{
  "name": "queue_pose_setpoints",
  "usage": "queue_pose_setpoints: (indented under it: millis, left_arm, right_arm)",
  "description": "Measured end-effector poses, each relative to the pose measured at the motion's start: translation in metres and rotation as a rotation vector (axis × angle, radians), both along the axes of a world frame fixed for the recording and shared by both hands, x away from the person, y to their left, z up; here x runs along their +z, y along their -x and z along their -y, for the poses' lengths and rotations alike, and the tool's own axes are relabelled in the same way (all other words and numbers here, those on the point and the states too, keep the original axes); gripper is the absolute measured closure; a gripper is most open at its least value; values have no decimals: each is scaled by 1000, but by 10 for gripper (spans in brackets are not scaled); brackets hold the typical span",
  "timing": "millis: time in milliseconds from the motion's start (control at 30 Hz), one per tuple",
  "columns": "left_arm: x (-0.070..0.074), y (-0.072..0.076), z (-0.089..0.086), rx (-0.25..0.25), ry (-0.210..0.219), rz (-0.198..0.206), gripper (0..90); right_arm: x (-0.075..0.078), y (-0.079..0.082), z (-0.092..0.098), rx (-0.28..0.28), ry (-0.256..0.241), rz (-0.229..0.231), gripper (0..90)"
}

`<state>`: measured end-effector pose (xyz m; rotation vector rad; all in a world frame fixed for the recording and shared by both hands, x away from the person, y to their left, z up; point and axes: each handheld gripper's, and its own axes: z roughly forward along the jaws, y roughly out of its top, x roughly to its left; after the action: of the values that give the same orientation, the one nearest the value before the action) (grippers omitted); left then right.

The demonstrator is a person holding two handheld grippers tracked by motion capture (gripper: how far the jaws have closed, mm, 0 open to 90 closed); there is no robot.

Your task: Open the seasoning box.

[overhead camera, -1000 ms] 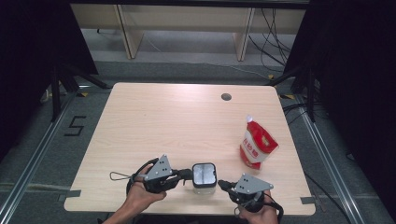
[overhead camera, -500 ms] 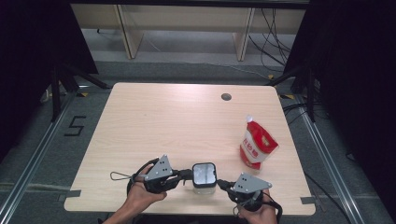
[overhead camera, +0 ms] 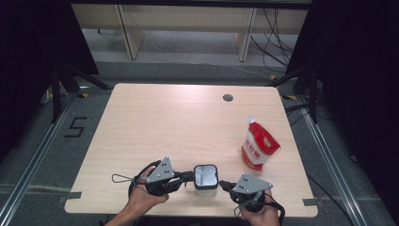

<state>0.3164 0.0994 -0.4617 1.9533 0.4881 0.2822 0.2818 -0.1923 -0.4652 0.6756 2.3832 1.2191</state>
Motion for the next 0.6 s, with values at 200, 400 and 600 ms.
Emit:
queue_pose_setpoints:
  millis: [200, 400, 600]
  left_arm:
    - [1, 0, -3, 17, -15, 22, 856]
    - [2, -1, -4, 9, -19, 21, 858]
    - [0, 0, -5, 11, -12, 16, 864]
  right_arm:
    - [-2, -1, 0, 12, 4, -9, 900]
    - [-3, -2, 0, 23, -4, -11, 898]
    - [-3, 0, 0, 26, -16, -14, 897]
